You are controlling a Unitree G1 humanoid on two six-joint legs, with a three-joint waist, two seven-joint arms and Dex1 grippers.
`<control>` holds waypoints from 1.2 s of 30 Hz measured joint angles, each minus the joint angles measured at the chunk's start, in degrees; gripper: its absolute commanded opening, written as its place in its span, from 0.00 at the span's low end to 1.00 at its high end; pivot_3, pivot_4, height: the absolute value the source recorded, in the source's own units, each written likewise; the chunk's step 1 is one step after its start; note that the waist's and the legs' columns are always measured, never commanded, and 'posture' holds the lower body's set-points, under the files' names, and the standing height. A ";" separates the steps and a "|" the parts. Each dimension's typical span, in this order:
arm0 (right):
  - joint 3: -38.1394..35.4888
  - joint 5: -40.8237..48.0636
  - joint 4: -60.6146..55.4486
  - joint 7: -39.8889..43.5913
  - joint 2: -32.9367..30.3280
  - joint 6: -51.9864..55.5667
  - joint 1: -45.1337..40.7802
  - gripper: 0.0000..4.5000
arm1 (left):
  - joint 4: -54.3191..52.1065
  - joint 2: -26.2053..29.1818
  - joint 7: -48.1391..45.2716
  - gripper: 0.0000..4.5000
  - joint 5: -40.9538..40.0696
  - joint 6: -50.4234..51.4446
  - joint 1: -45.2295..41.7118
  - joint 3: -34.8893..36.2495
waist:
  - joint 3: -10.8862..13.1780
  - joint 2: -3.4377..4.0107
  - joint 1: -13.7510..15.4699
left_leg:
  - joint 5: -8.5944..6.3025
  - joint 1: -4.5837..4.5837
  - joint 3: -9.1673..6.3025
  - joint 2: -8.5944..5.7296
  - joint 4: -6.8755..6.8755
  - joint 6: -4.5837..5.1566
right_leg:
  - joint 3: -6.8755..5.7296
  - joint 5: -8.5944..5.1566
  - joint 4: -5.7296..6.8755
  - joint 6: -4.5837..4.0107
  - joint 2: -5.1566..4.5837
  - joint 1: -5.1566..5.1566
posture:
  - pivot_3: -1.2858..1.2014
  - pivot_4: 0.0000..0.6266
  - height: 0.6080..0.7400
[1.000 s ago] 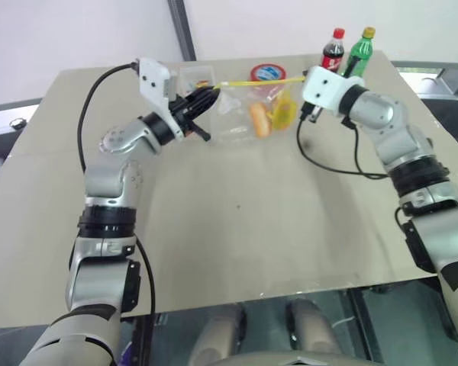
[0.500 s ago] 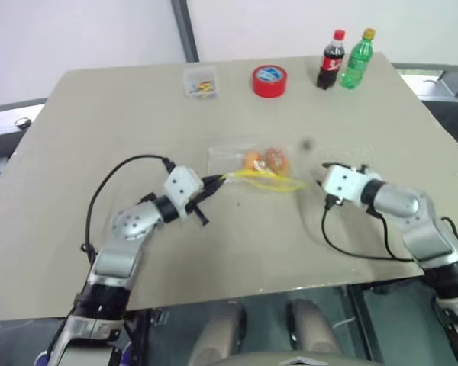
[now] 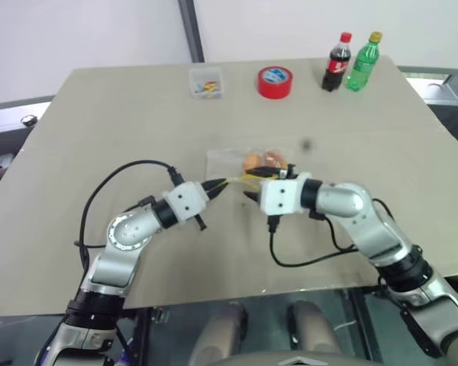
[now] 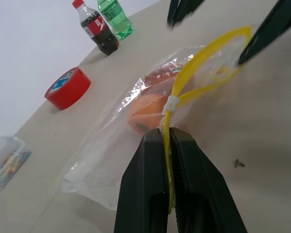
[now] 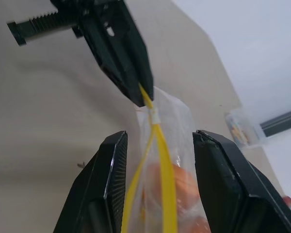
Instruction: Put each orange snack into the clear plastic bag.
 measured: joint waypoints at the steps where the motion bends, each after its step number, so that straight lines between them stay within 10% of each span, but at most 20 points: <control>1: 0.40 -0.39 1.71 -0.03 0.71 -0.93 -0.99 0.48 | 0.00 0.01 0.00 0.00 0.09 -0.15 0.00 0.00 | 0.00 0.00 0.08 | 0.00 0.00 -0.01 0.01 -0.01 0.00 | 0.00 0.00 0.00 0.00 0.01 0.00 | 0.52 0.24 1.00; 5: 1.34 -1.46 5.33 -0.11 2.24 -3.54 -3.42 0.48 | -0.04 0.00 0.00 0.00 0.55 -0.52 0.01 -0.01 | 0.00 0.01 0.07 | 0.01 0.00 -0.05 0.08 -0.08 -0.02 | -0.04 -0.01 0.00 -0.01 0.10 -0.03 | 0.52 0.24 1.00; 8: 1.35 -1.78 7.19 -0.07 2.39 -4.80 -3.59 0.30 | -0.29 0.01 0.01 0.00 1.07 -0.55 0.26 0.01 | 0.00 0.00 0.06 | 0.00 0.00 -0.03 0.07 -0.07 -0.01 | -0.01 0.00 0.00 -0.01 0.10 -0.02 | 0.52 0.24 1.00; 31: 1.65 -4.47 11.36 0.95 4.57 -8.16 -5.18 0.30 | -1.10 0.00 1.17 0.00 3.28 -3.13 1.53 0.03 | 0.00 0.01 0.00 | 0.00 0.02 -0.03 0.08 -0.08 -0.02 | 0.00 0.00 0.00 -0.01 0.14 -0.03 | 0.52 0.24 1.00; 36: 1.65 -4.52 11.52 1.04 4.59 -8.16 -5.19 0.01 | -1.07 0.00 1.17 0.00 3.28 -3.13 1.53 0.05 | 0.00 0.01 -0.01 | 0.00 0.02 -0.03 0.08 -0.08 -0.02 | 0.00 0.00 0.00 -0.01 0.14 -0.03 | 0.52 0.24 1.00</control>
